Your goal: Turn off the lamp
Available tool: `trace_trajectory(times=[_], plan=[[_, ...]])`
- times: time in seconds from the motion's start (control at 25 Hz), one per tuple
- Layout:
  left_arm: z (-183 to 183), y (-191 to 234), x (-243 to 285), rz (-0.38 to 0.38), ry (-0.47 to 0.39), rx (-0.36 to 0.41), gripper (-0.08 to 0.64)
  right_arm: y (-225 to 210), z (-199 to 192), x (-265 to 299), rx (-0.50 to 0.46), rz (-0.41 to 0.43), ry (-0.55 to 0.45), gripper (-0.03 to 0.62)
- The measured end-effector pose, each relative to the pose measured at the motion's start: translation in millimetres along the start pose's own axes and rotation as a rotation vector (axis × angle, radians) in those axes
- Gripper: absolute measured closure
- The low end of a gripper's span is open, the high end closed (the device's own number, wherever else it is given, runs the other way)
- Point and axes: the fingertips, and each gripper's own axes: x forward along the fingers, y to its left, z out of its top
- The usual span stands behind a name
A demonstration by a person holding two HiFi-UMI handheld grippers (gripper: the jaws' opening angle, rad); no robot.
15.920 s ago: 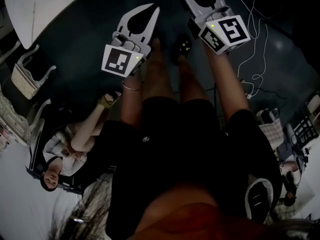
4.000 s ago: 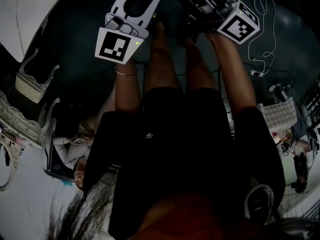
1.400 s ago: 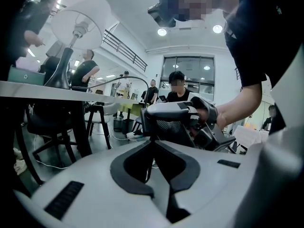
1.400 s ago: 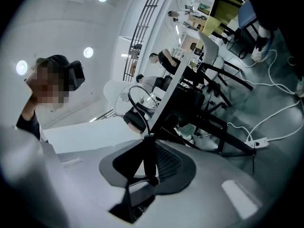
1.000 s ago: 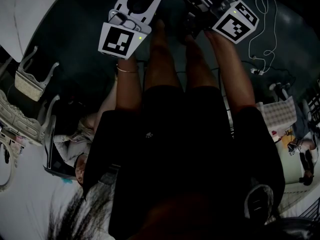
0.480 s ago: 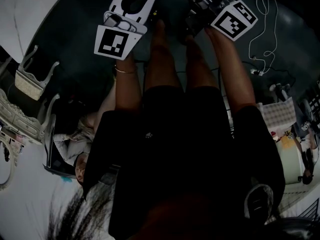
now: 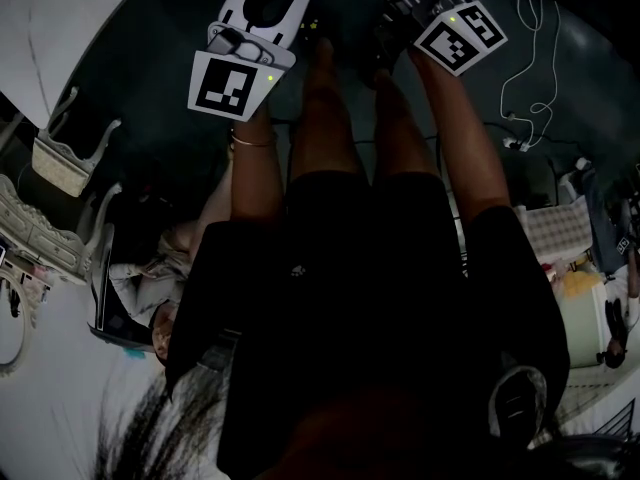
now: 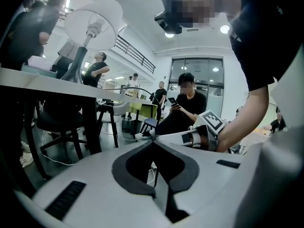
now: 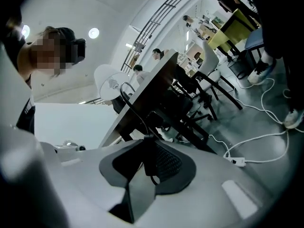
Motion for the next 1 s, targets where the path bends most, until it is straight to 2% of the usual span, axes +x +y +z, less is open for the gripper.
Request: trace_trajectory(times=[0.16,0.6,1.0], plan=[[4,7,-3,0.022,-0.014,-0.020,0.554,2,-6,2,-0.043,0.040,-0.003,0.526],[3,3,4,-0.005,-0.018,-0.038,0.554,-22,-32,-5,-0.081,0.003,0.077,0.526],[7,-6,8,-0.022,-0.025,-0.038,0.554,-24,-26,-16,-0.071,-0.021,0.051,0.536]])
